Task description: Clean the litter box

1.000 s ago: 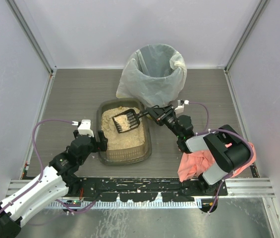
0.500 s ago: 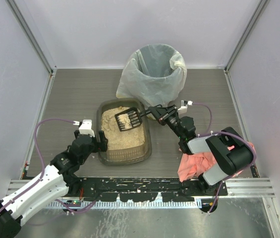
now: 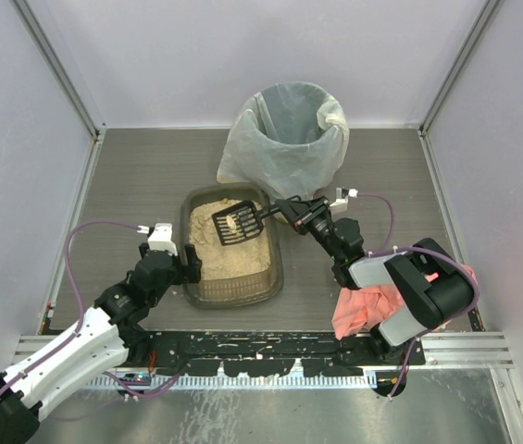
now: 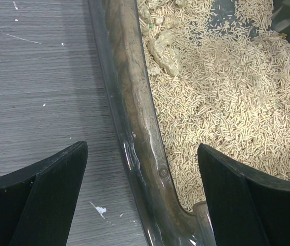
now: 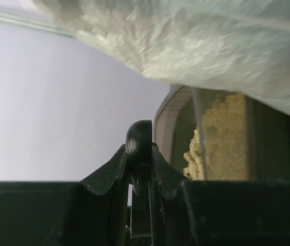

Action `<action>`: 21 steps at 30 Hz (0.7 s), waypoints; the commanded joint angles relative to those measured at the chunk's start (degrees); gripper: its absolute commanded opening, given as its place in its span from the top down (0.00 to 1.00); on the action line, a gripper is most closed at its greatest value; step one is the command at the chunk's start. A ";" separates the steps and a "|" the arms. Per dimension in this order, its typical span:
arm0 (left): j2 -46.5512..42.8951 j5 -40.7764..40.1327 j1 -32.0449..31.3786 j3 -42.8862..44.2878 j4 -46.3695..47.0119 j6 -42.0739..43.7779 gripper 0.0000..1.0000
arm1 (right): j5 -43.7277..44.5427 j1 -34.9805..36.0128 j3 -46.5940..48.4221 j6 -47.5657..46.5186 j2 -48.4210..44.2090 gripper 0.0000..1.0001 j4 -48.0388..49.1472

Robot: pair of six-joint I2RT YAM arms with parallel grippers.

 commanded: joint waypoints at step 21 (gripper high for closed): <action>0.23 0.47 -0.08 2.28 3.52 0.36 0.11 | 4.59 -1.60 -2.55 -1.11 -5.72 0.99 1.36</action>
